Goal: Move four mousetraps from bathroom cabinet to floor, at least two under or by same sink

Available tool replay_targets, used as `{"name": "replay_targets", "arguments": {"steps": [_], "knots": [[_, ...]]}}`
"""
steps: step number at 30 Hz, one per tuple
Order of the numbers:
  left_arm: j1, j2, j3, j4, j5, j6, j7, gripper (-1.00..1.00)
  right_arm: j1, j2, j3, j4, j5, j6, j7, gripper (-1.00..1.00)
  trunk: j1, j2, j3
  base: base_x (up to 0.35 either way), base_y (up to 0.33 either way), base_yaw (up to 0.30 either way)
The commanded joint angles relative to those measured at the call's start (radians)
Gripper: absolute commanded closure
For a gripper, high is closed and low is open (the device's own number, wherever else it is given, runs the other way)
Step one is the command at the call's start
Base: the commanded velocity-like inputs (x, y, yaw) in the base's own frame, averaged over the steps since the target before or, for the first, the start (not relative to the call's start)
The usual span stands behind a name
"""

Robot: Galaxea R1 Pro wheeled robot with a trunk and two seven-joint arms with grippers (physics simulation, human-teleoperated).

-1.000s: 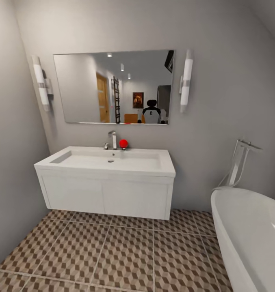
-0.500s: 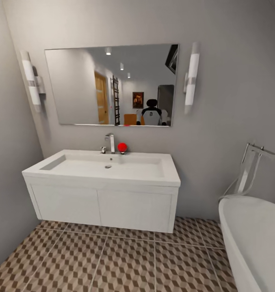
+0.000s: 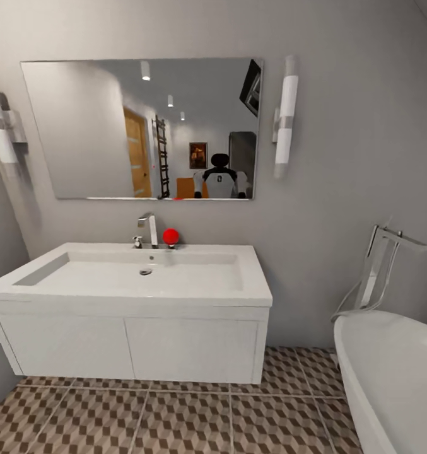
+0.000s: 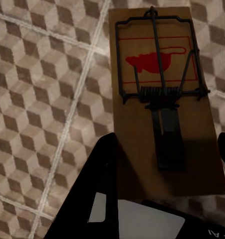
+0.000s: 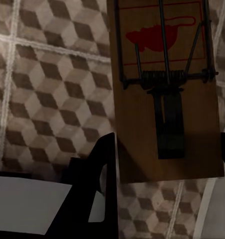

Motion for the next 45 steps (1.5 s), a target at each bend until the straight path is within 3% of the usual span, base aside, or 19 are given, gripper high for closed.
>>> {"name": "replay_targets", "arguments": {"steps": [1,11,33,42,45], "knots": [[0.0,0.0,-0.005,-0.001,0.003,0.005,0.005,1.0,-0.001,0.0,0.008,0.002,-0.006,0.002,0.0,1.0,0.0,0.0,-0.001,0.327,0.027,-0.239],[0.0,0.0,-0.006,-0.001,0.003,0.001,0.005,1.0,-0.001,0.0,0.008,0.002,-0.006,0.002,0.0,1.0,0.0,0.0,-0.001,0.294,0.065,-0.161],[0.0,-0.032,-0.001,-0.001,0.003,0.0,0.006,1.0,-0.001,-0.002,0.008,0.001,-0.001,0.0,0.0,1.0,0.0,0.0,-0.001,0.01,0.002,-0.003],[0.0,-0.032,-0.002,-0.001,0.003,0.0,0.005,1.0,-0.001,-0.001,0.008,0.002,0.003,0.001,0.0,1.0,0.035,-0.063,-0.029,0.0,0.0,0.0],[0.0,-0.03,-0.003,-0.001,0.003,0.0,0.008,1.0,-0.001,-0.001,0.008,0.002,0.004,0.003,0.001,1.0,0.035,-0.063,-0.029,0.0,0.0,0.0]]}}
